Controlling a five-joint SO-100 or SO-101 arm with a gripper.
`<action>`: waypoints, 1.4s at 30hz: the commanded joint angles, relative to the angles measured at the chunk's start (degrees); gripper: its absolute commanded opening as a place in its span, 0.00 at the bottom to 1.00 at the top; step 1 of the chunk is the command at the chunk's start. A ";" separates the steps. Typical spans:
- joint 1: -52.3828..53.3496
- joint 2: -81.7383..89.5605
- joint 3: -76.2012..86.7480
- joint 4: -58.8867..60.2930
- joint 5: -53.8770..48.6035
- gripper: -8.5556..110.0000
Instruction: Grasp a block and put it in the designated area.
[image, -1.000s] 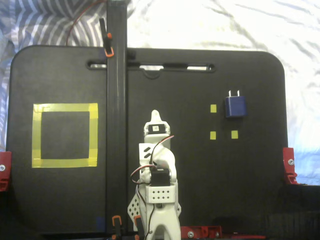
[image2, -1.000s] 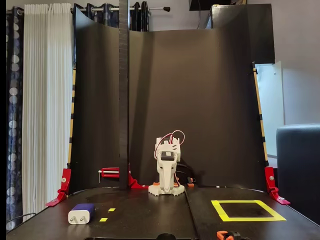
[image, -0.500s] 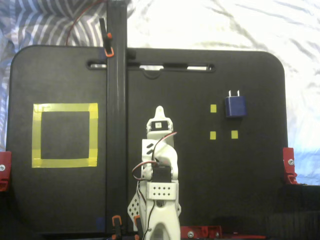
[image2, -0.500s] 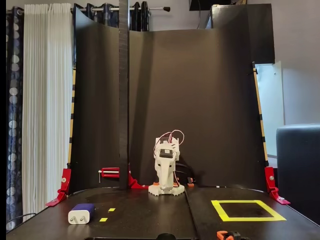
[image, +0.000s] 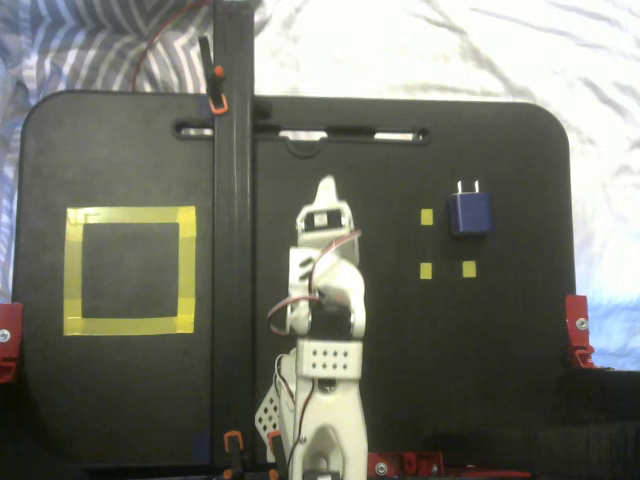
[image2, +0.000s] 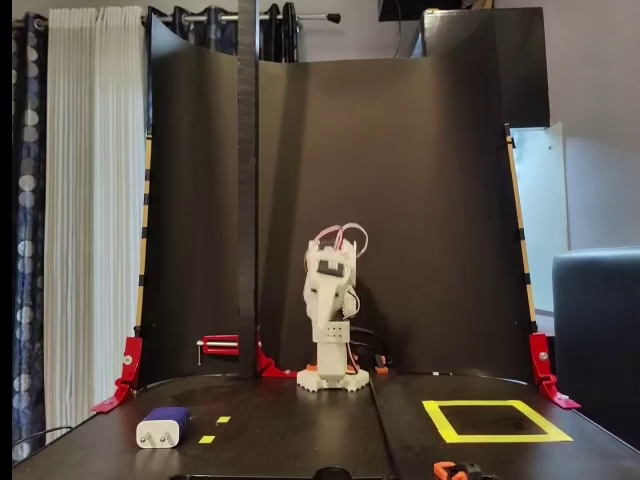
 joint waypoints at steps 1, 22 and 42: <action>0.70 -4.48 -6.77 -0.26 -4.39 0.07; 4.75 -35.77 -36.74 22.24 -57.83 0.07; 20.83 -57.22 -58.80 48.69 -92.81 0.07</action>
